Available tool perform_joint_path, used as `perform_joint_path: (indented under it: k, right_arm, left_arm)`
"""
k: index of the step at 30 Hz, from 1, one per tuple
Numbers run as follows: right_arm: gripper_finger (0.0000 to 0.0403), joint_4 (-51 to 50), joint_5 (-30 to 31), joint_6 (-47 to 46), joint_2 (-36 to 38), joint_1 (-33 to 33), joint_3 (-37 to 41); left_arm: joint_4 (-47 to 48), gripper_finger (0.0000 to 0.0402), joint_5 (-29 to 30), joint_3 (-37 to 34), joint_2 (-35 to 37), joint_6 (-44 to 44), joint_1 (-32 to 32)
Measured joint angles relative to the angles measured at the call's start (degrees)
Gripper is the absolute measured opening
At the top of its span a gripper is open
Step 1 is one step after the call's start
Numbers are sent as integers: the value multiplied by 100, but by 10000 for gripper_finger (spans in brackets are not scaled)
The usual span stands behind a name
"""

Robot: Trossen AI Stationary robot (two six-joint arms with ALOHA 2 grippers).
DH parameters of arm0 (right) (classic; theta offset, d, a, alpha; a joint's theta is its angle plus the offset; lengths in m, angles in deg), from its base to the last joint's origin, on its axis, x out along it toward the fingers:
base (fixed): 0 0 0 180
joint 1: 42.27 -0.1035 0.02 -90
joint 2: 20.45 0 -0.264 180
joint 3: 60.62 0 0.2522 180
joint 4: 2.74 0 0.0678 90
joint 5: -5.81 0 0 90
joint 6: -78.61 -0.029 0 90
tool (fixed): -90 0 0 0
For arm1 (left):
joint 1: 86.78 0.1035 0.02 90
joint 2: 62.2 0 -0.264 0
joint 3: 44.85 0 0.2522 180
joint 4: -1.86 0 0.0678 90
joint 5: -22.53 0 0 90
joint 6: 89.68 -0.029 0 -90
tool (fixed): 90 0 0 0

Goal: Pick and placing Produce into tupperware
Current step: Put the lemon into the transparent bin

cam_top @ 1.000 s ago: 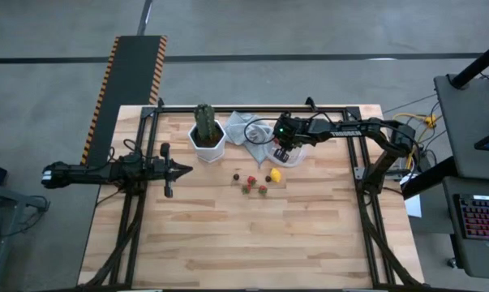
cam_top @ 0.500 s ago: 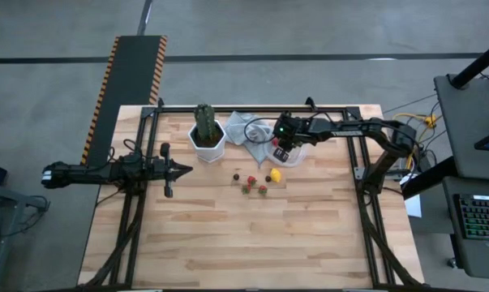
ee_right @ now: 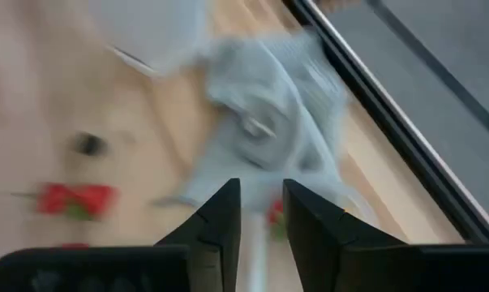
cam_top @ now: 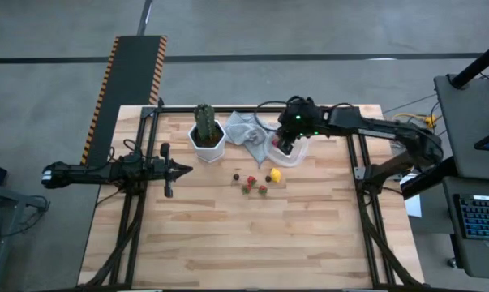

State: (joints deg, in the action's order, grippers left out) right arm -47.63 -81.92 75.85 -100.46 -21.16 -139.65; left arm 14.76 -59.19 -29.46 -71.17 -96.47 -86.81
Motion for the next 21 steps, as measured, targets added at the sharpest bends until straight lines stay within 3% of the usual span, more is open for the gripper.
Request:
perform_joint_path:
  k: [4, 8, 10, 17, 21]
  right_arm:
    - [85, 22, -548, 192, 551, -287, -140]
    - [87, 182, -1669, 796, 1060, -636, -130]
    - [88, 341, -1934, 988, 1277, -848, -94]
    - [89, 354, -1769, 2071, 1633, -1643, -48]
    - [89, 252, -954, 2306, 1603, -2074, 32]
  left_arm:
    - [6, 0, 0, 0, 0, 2, 2]
    - [4, 0, 0, 0, 0, 4, 1]
    - [2, 0, 0, 0, 0, 4, 1]
    - [2, 0, 2, 0, 0, -3, 2]
    - [0, 0, 12, 0, 0, -4, 0]
